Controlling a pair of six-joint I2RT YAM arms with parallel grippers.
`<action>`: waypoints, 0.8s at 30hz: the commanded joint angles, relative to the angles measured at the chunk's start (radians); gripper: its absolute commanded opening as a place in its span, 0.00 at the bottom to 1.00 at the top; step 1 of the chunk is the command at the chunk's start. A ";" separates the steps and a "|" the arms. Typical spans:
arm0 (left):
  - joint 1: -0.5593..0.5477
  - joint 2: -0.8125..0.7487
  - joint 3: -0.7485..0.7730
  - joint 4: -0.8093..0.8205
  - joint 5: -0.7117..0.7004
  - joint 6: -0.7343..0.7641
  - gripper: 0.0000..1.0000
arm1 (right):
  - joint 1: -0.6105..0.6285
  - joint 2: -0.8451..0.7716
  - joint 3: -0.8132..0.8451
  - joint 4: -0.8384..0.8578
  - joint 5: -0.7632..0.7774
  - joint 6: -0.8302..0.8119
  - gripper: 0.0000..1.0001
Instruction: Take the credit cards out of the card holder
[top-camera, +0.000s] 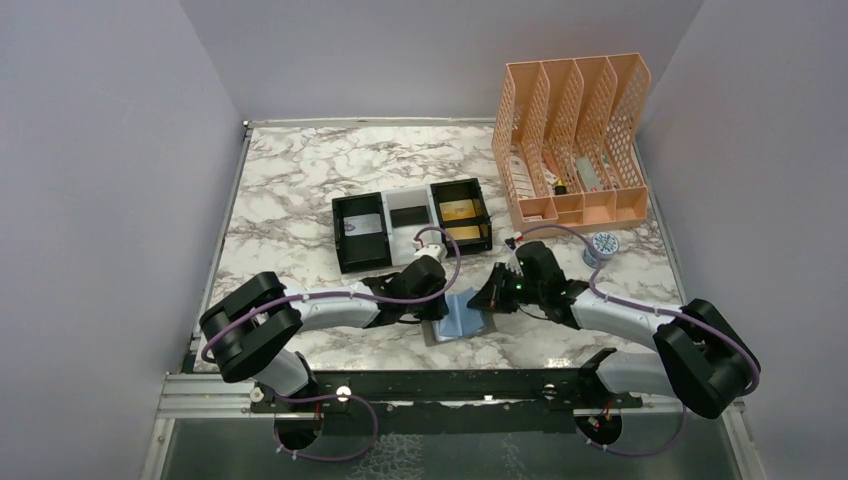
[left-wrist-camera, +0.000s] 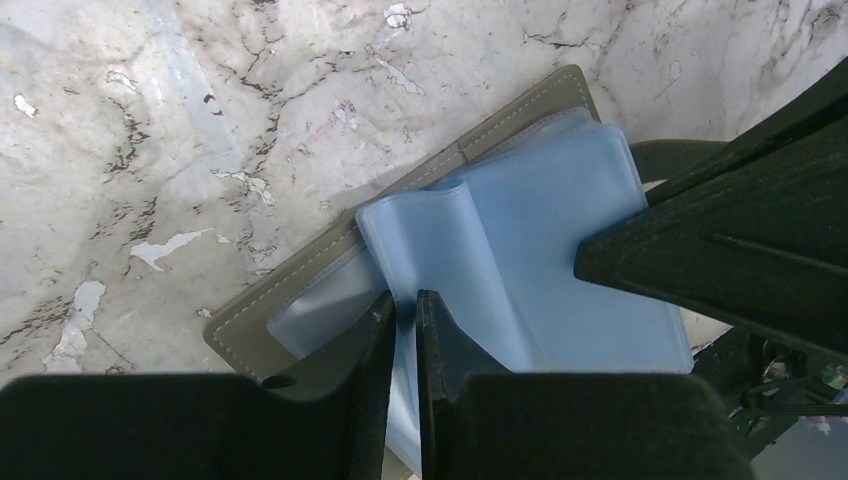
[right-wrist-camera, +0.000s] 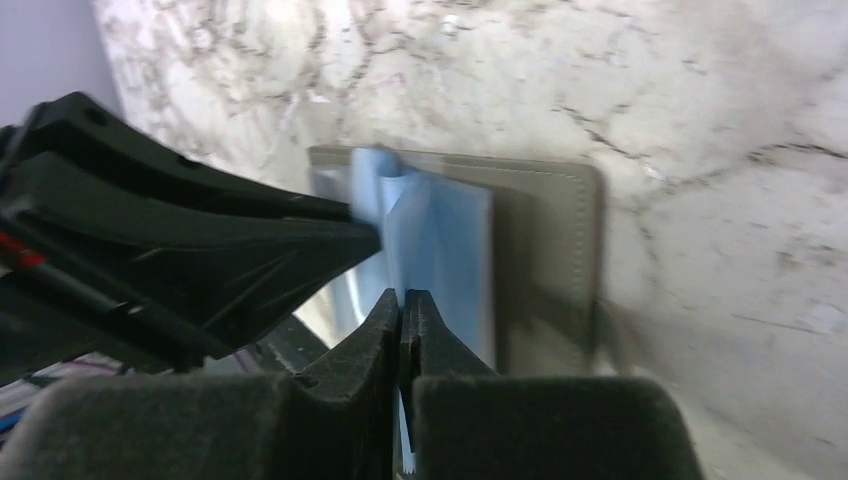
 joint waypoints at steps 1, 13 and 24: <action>-0.006 -0.003 -0.011 0.025 0.031 -0.010 0.15 | 0.000 0.010 -0.027 0.138 -0.105 0.053 0.01; -0.006 -0.126 0.022 -0.157 -0.125 0.031 0.26 | 0.000 -0.100 0.139 -0.354 0.345 -0.153 0.29; -0.004 -0.310 0.089 -0.334 -0.289 0.090 0.77 | 0.000 -0.258 0.304 -0.500 0.633 -0.319 0.43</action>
